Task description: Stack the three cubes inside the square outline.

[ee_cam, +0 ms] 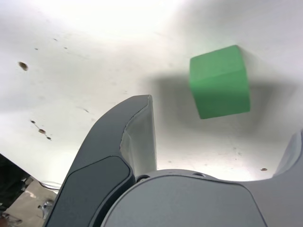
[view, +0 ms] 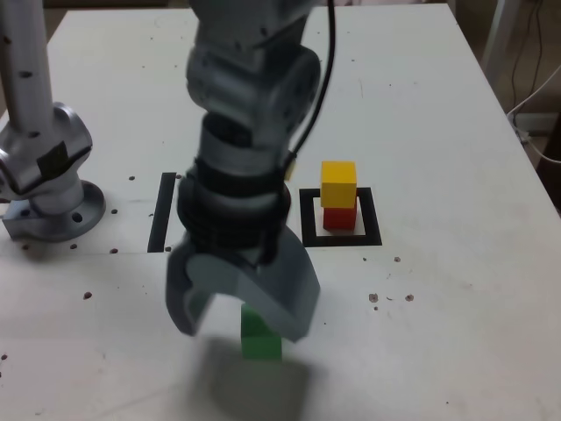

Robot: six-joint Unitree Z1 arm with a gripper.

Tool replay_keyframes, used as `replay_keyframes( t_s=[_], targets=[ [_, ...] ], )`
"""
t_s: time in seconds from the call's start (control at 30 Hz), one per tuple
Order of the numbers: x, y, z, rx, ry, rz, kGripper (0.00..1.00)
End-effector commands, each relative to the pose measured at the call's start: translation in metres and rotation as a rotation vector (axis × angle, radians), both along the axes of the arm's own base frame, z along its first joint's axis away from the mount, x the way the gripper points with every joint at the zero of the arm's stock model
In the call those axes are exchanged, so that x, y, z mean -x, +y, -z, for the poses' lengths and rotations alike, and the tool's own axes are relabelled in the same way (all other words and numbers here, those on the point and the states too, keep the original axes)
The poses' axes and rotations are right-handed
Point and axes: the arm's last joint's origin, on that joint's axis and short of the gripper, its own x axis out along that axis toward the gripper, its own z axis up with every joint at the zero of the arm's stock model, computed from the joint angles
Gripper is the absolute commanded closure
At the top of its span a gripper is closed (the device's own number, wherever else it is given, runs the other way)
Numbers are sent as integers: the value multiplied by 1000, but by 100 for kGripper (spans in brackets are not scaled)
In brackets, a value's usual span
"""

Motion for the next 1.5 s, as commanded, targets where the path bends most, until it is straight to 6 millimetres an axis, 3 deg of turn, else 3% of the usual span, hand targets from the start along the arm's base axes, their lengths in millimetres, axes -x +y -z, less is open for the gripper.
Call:
replay_keyframes(
  t_s=[0.0,0.23,0.37,0.47,0.5,0.57,0.7,1.47],
  targets=[
    [-7,-5,11,-1,10,-2,4],
    [-20,-5,32,8,18,2,9],
    [-23,0,38,15,34,0,18],
    [-23,5,40,17,47,-4,32],
    [-24,6,41,17,48,-5,44],
    [-25,6,41,21,40,0,56],
    [-26,6,40,29,22,12,71],
    [-20,11,34,-6,27,7,71]
  ],
)
